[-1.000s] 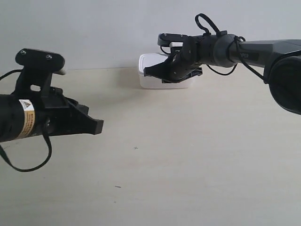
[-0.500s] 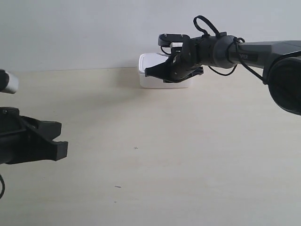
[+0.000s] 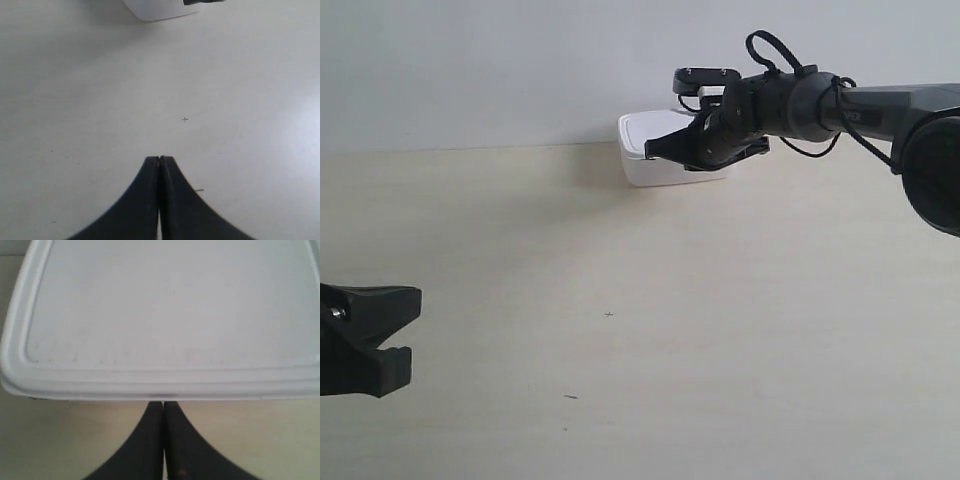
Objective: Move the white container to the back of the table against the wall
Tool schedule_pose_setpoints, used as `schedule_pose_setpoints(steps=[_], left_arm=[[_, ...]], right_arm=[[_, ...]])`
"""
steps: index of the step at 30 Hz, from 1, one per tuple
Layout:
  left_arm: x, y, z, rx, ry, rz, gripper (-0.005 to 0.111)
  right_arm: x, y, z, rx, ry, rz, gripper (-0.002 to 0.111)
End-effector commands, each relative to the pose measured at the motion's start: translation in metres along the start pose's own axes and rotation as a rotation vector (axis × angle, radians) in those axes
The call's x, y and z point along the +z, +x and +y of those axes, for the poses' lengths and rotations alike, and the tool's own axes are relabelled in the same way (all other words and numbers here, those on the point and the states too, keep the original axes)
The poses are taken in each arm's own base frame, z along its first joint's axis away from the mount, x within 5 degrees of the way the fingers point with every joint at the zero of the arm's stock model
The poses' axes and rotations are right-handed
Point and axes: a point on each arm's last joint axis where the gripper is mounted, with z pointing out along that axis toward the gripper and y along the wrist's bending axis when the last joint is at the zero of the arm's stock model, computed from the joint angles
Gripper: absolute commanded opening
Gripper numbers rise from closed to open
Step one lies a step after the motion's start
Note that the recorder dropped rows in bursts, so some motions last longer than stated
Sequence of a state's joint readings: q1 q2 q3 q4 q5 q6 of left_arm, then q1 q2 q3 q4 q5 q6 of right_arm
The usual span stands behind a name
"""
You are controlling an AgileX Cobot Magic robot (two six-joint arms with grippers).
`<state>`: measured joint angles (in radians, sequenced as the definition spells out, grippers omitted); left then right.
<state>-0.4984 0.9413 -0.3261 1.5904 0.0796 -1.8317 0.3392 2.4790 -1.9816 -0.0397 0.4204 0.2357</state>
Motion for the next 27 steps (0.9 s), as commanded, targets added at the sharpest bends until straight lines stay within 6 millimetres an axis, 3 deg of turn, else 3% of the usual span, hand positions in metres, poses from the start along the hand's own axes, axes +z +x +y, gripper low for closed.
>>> schedule_pose_setpoints(steps=[1,13,27], left_arm=[[-0.004,0.001,-0.001,-0.008,0.019,-0.011,0.0],[-0.004,0.001,-0.004,-0.009,0.05,-0.005,0.0],[-0.004,0.001,-0.003,-0.005,0.041,-0.007,0.0]], right_arm=[[-0.002,-0.008,-0.001,-0.007,-0.004,-0.051,0.0],[0.018,-0.001,-0.002,-0.002,-0.006,-0.044,0.0],[0.029,-0.007,0.001,0.008,-0.008,-0.033,0.0]])
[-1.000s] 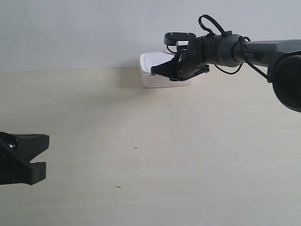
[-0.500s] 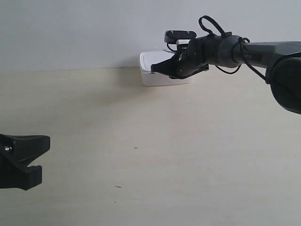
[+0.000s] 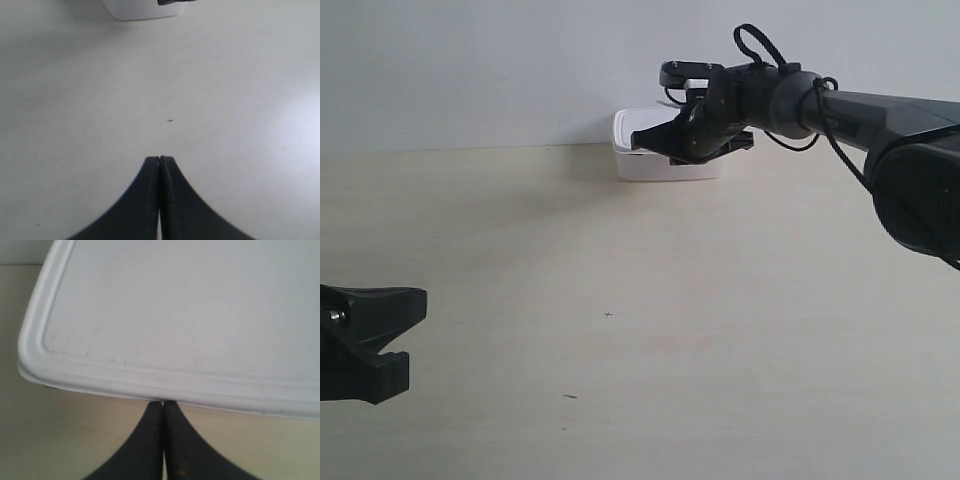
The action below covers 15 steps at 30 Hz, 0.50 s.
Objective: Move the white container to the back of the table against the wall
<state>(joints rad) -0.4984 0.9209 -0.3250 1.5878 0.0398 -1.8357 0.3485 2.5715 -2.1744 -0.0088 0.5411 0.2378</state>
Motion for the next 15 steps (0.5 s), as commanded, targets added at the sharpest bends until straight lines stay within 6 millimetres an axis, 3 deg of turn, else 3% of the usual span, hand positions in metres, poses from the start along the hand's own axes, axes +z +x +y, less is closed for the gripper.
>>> schedule_pose_setpoints(steps=[1,15], left_arm=[[-0.0008,0.0019,0.0004,0.003,-0.002,0.001,0.0],[-0.0008,0.0014,0.0021,0.005,-0.021,-0.004,0.0]], right_arm=[[0.0169,0.0035,-0.0081,-0.016,0.005,-0.056,0.0],[0.0165,0.01,-0.0095,-0.011,0.021,0.017,0.0]])
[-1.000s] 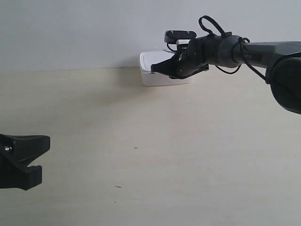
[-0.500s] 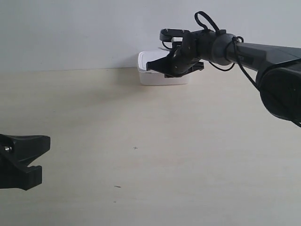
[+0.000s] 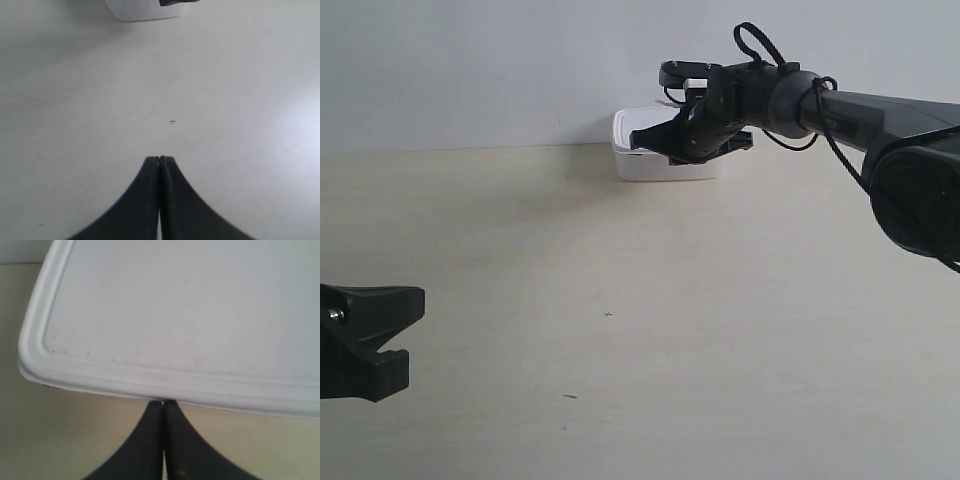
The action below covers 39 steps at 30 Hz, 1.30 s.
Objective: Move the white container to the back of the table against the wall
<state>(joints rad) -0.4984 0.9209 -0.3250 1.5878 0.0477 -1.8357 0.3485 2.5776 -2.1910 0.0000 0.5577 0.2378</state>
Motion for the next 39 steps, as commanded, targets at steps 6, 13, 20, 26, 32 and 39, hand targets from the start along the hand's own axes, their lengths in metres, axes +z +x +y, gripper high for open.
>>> schedule_pose_setpoints(steps=[6,13,20,26,32,39], left_arm=[[-0.001,0.001,0.002,0.005,-0.022,-0.004,0.0],[-0.001,0.001,0.002,0.005,-0.022,-0.004,0.0],[-0.001,0.001,0.002,0.005,-0.022,-0.004,0.0],[-0.001,0.003,0.002,0.005,-0.023,-0.001,0.0],[-0.001,0.002,0.002,0.005,-0.022,-0.004,0.0],[-0.001,0.002,0.002,0.002,-0.022,-0.003,0.0]], right_arm=[[0.016,0.014,-0.007,-0.005,0.014,0.042,0.0],[0.013,0.015,0.002,-0.022,0.021,0.051,0.0],[0.007,0.013,0.002,-0.019,0.029,0.072,0.0],[0.007,0.021,0.004,-0.036,0.034,0.083,0.0],[-0.006,0.028,0.005,-0.021,0.013,0.028,0.0],[-0.042,0.037,0.002,-0.024,0.001,-0.003,0.0]])
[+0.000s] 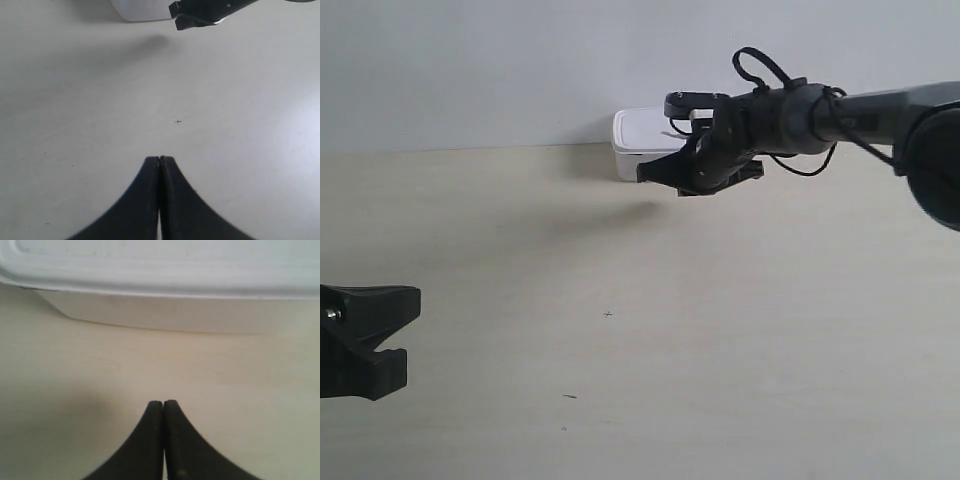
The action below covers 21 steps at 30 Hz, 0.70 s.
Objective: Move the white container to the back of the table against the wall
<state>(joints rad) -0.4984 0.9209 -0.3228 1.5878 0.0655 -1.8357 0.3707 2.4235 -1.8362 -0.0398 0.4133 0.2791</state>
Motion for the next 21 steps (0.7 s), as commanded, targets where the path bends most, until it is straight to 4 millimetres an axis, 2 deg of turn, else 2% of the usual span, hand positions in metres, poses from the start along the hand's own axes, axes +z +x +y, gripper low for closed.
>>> schedule_pose_setpoints(steps=[1,5,8,13,14,15,16,17,20,21], left_arm=[[-0.001,0.002,0.001,0.002,-0.005,0.0,0.0],[-0.002,0.003,0.001,-0.003,-0.005,0.0,0.0],[-0.006,0.006,0.002,-0.02,0.0,-0.009,0.0],[-0.022,0.017,0.005,-0.057,0.02,-0.059,0.0],[-0.029,0.024,0.006,-0.075,0.039,-0.076,0.0],[-0.032,0.027,0.007,-0.09,0.048,-0.088,0.0],[-0.038,0.033,0.007,-0.118,0.073,-0.109,0.0],[-0.042,0.036,0.007,-0.13,0.088,-0.123,0.0],[-0.055,0.041,0.006,-0.173,0.158,-0.199,0.0],[-0.058,0.042,0.006,-0.179,0.175,-0.213,0.0]], right_arm=[[-0.031,0.0,0.0,-0.008,-0.017,-0.065,0.0],[-0.062,0.009,-0.002,0.015,-0.039,-0.125,0.0],[-0.086,0.024,-0.005,0.019,-0.055,-0.166,0.0],[-0.133,0.044,-0.011,0.022,-0.083,-0.247,0.0],[-0.153,0.054,-0.013,0.022,-0.092,-0.275,0.0],[-0.159,0.061,-0.015,0.022,-0.094,-0.279,0.0],[-0.179,0.073,-0.018,0.022,-0.105,-0.312,0.0],[-0.187,0.078,-0.02,0.022,-0.109,-0.325,0.0],[-0.232,0.11,-0.028,0.05,-0.143,-0.413,0.0],[-0.239,0.116,-0.03,0.052,-0.148,-0.426,0.0]])
